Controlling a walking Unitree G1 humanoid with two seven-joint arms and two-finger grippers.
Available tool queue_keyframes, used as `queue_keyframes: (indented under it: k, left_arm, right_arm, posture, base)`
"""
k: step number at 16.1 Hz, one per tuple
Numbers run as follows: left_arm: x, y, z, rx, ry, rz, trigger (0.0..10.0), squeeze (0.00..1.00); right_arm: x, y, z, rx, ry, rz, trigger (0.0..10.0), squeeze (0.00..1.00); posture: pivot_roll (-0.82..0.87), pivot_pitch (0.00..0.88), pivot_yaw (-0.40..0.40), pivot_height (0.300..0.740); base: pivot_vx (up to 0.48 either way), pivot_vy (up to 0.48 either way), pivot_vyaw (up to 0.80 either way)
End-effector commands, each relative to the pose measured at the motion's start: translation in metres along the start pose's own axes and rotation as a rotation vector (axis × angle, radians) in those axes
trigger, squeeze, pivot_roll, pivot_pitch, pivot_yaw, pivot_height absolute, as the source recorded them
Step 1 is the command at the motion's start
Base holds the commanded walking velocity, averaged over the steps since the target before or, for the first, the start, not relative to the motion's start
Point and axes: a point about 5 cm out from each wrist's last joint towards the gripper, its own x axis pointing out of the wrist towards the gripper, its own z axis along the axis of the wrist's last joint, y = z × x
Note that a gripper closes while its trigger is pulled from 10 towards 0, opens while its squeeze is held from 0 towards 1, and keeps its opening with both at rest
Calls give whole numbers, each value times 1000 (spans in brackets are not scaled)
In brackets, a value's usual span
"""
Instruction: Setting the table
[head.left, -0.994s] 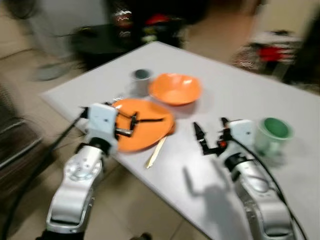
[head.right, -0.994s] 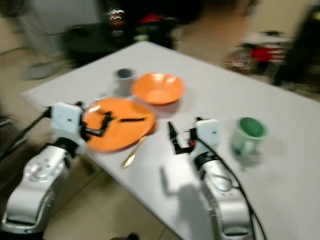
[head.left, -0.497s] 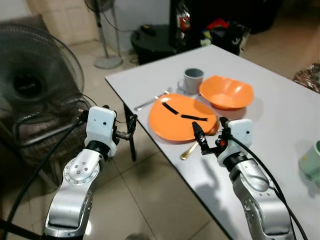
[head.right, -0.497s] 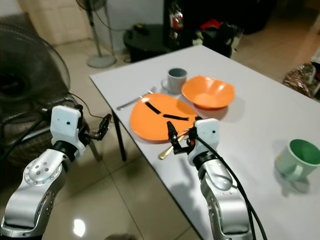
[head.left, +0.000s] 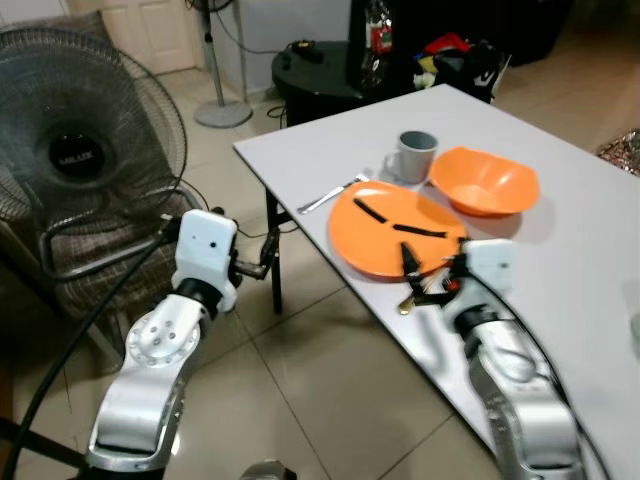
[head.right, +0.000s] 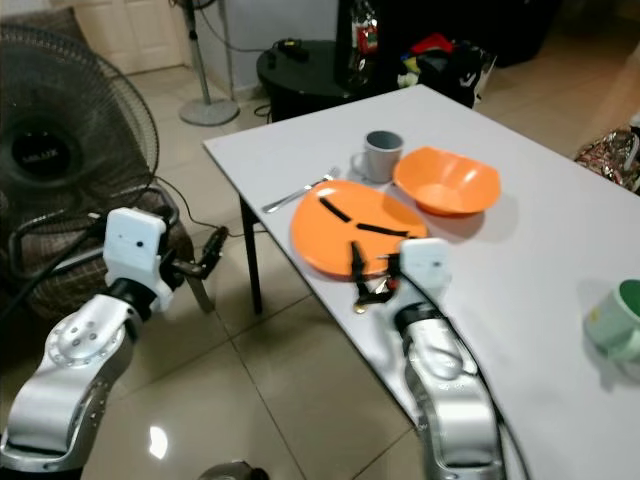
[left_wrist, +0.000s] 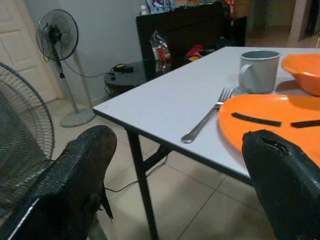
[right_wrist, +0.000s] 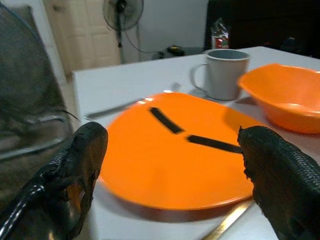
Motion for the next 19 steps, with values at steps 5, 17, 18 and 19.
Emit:
queue_keyframes:
  k: [5, 17, 18, 19]
  left_arm:
    - [4, -3, 1, 3, 5, -28, 10000, 0]
    - [0, 0, 2, 4, 6, -11, 10000, 0]
    - [0, 0, 2, 4, 6, -10, 10000, 0]
    - [0, 0, 2, 3, 5, -9, 10000, 0]
  right_arm:
    - [-2, -3, 1, -16, -3, -4, 10000, 816]
    - [3, 2, 0, -23, -7, 31, 10000, 820]
    - [3, 2, 0, -24, -7, 32, 10000, 820]
    - [4, 3, 1, -24, -8, 35, 10000, 816]
  posture:
    - [67, 0, 30, 740]
    - [81, 0, 9, 740]
    - [81, 0, 8, 740]
    - [81, 0, 5, 740]
  base:
    - [0, 269, 0]
    - [0, 258, 453]
    - [0, 247, 563]
    - [0, 251, 556]
